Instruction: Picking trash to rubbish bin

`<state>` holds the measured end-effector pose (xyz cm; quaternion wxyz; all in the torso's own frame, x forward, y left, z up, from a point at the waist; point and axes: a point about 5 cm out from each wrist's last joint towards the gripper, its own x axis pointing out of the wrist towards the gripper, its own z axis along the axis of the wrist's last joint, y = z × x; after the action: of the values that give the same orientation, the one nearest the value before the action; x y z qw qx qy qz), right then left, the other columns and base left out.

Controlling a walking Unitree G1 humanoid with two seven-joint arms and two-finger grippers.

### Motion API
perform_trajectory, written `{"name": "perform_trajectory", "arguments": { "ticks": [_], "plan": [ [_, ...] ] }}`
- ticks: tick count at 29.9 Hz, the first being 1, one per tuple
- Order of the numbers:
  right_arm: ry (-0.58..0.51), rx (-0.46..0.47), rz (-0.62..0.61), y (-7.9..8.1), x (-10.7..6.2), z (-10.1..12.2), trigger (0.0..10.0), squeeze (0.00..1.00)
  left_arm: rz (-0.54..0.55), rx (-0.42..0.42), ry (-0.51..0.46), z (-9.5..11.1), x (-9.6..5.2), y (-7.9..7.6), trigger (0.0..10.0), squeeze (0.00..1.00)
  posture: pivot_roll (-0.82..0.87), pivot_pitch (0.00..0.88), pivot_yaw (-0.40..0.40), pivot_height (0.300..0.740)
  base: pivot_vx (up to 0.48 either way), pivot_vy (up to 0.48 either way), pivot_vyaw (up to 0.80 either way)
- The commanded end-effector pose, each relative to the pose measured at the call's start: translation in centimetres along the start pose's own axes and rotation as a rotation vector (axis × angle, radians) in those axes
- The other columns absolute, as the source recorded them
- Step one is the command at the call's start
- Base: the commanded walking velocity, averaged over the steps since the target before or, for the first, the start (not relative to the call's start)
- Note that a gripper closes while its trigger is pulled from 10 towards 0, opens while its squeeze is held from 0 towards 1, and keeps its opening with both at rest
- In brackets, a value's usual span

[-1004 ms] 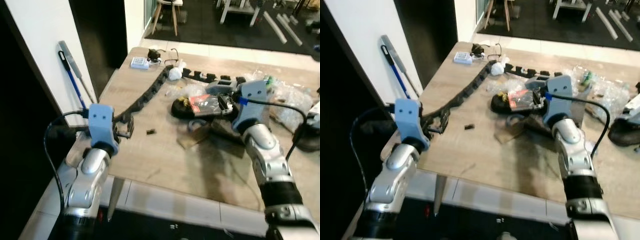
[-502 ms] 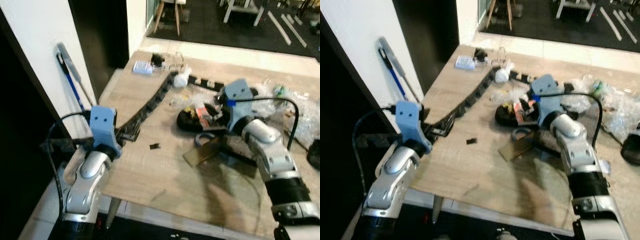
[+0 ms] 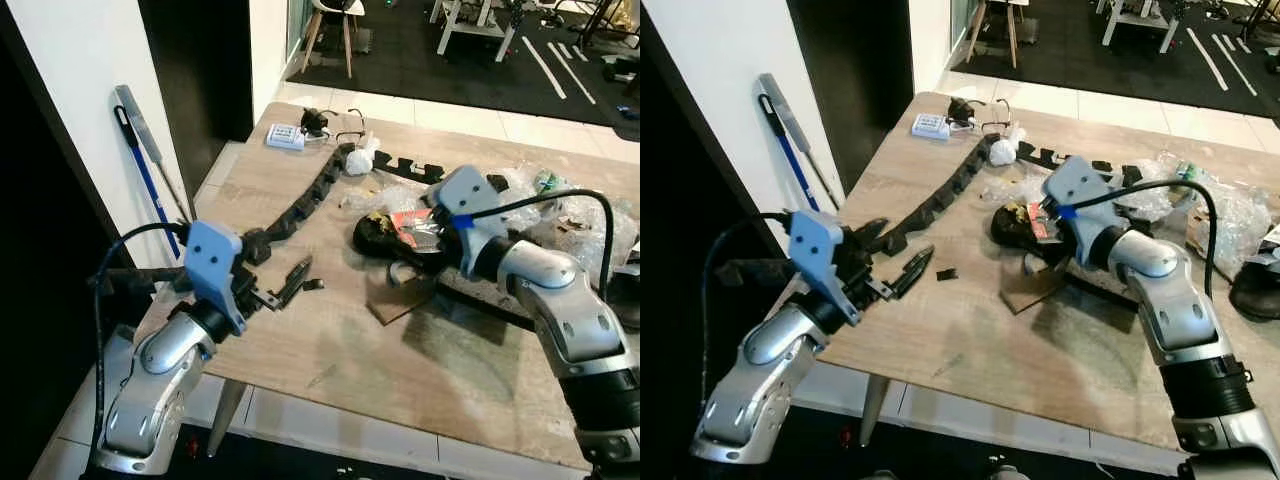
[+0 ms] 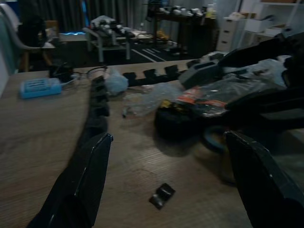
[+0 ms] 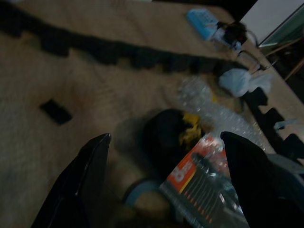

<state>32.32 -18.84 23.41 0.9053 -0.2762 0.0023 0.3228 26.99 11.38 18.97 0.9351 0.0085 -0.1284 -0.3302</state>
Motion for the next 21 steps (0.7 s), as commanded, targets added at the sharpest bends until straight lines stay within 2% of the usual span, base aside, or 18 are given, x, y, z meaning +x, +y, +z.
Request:
{"name": "perform_trajectory", "arguments": {
  "ticks": [1, 5, 6, 8, 9, 14, 21],
  "plan": [
    [0.081, -0.059, 0.073, 0.5, -0.4, -0.6, 10.0, 1.00, -0.064, -0.013, 0.027, -0.3, 0.0, -0.7, 10.0, 0.00, 0.00, 0.162, -0.025, 0.740, 0.000, 0.000, 0.00],
    [0.188, -0.173, 0.092, 0.3, -0.6, -1.6, 10.0, 1.00, -0.096, -0.009, 0.041, -0.4, 0.2, -1.1, 10.0, 0.00, 0.00, 0.167, -0.027, 0.740, 0.000, 0.000, 0.00],
    [0.224, -0.209, 0.090, 0.2, -0.6, -2.1, 10.0, 0.15, -0.100, -0.003, 0.048, -0.4, 0.3, -1.1, 10.0, 0.00, 0.00, 0.168, -0.026, 0.740, 0.000, 0.000, 0.00],
    [0.246, -0.231, 0.090, 0.2, -0.7, -2.5, 10.0, 0.15, -0.102, 0.001, 0.052, -0.5, 0.3, -1.2, 10.0, 0.00, 0.00, 0.168, -0.026, 0.740, 0.000, 0.000, 0.00],
    [0.271, -0.267, 0.080, 0.1, -0.7, -2.9, 10.0, 0.00, -0.101, 0.009, 0.058, -0.6, 0.4, -1.2, 10.0, 0.00, 0.00, 0.168, -0.026, 0.740, 0.000, 0.000, 0.00],
    [0.324, -0.336, 0.051, -0.2, -0.6, -4.5, 10.0, 0.00, -0.098, 0.018, 0.058, -0.6, 0.7, -1.2, 10.0, 0.00, 0.00, 0.168, -0.025, 0.740, 0.000, 0.000, 0.00],
    [0.271, -0.375, -0.028, -0.6, 0.0, -4.8, 10.0, 0.00, -0.064, 0.041, 0.048, -0.5, 1.0, -0.9, 10.0, 0.00, 0.00, 0.175, -0.025, 0.740, 0.000, 0.000, 0.00]
  ]
}}
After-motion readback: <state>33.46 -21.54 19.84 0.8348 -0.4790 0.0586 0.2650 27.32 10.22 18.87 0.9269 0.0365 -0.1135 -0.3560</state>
